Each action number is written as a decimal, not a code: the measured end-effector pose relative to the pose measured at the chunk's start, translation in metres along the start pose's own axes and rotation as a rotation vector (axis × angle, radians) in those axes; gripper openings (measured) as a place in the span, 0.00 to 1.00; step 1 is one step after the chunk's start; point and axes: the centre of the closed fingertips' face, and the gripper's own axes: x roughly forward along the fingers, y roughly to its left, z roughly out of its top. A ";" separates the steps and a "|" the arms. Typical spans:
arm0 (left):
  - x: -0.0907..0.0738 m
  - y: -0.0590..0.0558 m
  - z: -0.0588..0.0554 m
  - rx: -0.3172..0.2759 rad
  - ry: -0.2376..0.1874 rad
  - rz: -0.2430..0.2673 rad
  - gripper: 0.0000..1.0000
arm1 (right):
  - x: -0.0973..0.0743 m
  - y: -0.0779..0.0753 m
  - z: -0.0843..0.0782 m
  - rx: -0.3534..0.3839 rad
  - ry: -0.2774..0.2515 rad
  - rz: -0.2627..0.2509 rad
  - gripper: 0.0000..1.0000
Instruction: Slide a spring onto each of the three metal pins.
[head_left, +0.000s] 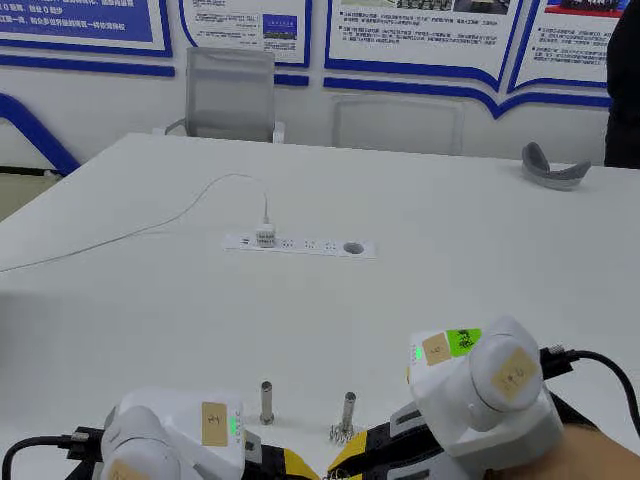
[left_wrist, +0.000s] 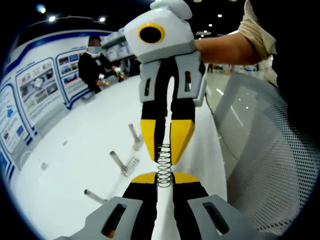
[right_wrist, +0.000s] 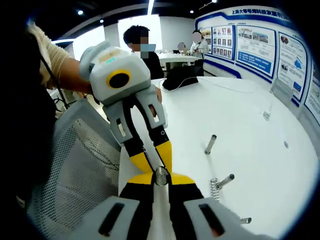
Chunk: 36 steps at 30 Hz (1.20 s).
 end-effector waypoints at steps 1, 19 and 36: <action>0.000 0.001 0.000 -0.006 -0.004 0.005 0.10 | 0.001 -0.001 0.001 -0.002 0.005 -0.001 0.12; -0.003 0.012 -0.009 -0.106 -0.017 0.053 0.14 | 0.012 -0.007 0.010 -0.045 0.096 0.008 0.12; -0.020 0.028 -0.028 -0.221 -0.030 0.125 0.31 | 0.014 -0.012 0.011 -0.050 0.122 0.008 0.12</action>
